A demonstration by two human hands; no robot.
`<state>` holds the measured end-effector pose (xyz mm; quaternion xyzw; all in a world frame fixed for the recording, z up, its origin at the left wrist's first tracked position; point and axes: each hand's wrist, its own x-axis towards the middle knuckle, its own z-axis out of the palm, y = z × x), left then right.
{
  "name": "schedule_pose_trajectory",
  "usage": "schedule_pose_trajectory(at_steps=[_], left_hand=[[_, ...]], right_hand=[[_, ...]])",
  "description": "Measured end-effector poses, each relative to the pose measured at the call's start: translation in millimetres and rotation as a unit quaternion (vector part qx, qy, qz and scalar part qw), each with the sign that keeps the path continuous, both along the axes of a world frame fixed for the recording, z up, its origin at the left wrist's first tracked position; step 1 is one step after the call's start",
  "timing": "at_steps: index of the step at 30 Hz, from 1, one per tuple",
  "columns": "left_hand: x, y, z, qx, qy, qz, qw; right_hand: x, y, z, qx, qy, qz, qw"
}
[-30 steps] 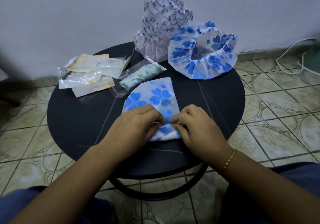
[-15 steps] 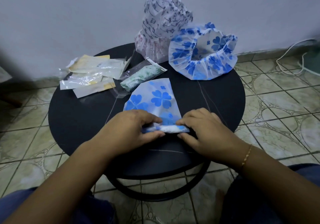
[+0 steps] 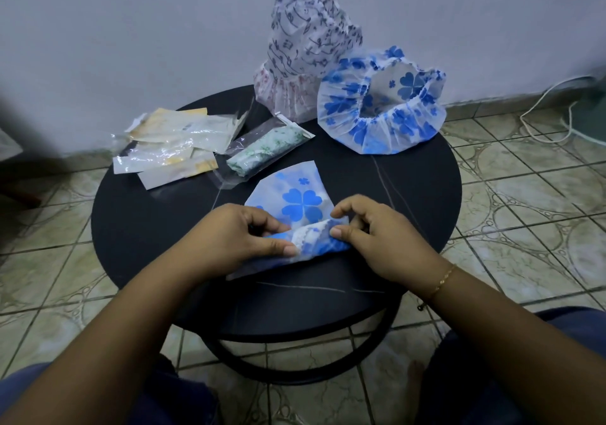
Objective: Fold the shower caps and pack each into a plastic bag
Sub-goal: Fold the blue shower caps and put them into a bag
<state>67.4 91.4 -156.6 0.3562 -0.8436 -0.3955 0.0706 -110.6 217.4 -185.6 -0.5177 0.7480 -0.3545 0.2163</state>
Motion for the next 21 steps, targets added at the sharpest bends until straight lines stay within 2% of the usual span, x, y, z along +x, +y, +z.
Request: schedule_pose_trajectory(at_steps=[4,7,9,12,15,17,21], left_hand=[[-1,-2,-4,0.000,-0.006,0.020,1.000],[0,-3,-6,-0.019,-0.009,0.033,0.999],[1,-4,-7,-0.074,-0.033,0.017,0.997],[4,-3,-7,-0.204,-0.068,-0.034,0.976],[3,-2,-9,-0.293,-0.007,-0.084,0.952],[2,-2,-10,-0.304,0.009,-0.119,0.945],[5,-5,-10,-0.237,-0.047,-0.126,0.962]], right_hand=[[1,-3,1,0.029,0.025,-0.009,0.999],[5,-3,-1,0.043,0.117,-0.024,0.992],[6,-3,-3,0.027,0.177,-0.027,0.983],[7,1,-7,-0.049,0.220,-0.002,0.974],[7,3,-9,-0.058,0.279,0.027,0.958],[8,4,-6,-0.019,0.279,0.043,0.959],[2,8,0,0.036,0.261,0.091,0.960]])
